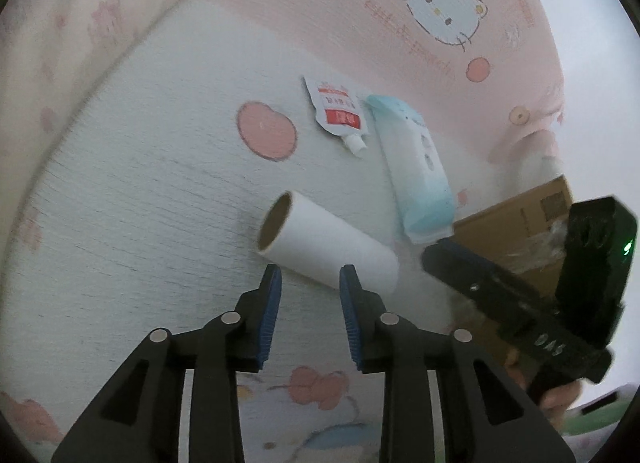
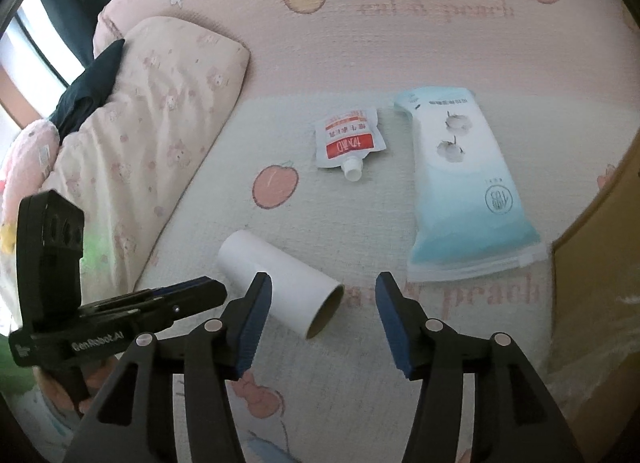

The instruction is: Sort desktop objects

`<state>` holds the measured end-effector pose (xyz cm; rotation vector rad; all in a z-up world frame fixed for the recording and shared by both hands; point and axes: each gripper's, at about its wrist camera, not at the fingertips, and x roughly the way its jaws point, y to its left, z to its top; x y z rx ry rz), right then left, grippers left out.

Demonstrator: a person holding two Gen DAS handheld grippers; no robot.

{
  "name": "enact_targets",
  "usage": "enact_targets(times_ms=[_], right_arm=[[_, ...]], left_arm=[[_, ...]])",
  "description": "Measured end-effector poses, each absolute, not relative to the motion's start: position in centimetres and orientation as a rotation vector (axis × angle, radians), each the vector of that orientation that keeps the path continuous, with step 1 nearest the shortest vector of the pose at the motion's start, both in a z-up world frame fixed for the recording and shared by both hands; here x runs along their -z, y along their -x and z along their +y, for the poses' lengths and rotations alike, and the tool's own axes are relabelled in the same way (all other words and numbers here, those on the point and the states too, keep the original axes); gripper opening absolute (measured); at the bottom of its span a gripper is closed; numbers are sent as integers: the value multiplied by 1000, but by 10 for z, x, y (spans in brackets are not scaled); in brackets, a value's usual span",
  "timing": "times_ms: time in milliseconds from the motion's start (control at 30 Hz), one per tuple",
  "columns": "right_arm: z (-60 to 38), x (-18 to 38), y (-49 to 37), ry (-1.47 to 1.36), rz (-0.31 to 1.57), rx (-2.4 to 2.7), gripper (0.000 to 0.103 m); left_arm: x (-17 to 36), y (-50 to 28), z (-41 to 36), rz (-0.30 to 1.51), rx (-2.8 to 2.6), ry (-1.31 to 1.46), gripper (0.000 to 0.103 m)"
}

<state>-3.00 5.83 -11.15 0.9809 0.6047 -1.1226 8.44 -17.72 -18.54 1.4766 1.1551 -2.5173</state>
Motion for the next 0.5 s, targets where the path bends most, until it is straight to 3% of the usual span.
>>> enact_targets(times_ms=[133, 500], right_arm=[[50, 116, 25, -959, 641, 1112, 51], [40, 127, 25, -962, 622, 1004, 51]], left_arm=[[194, -77, -176, 1258, 2498, -1501, 37], [197, -49, -179, 1265, 2526, -1476, 37]])
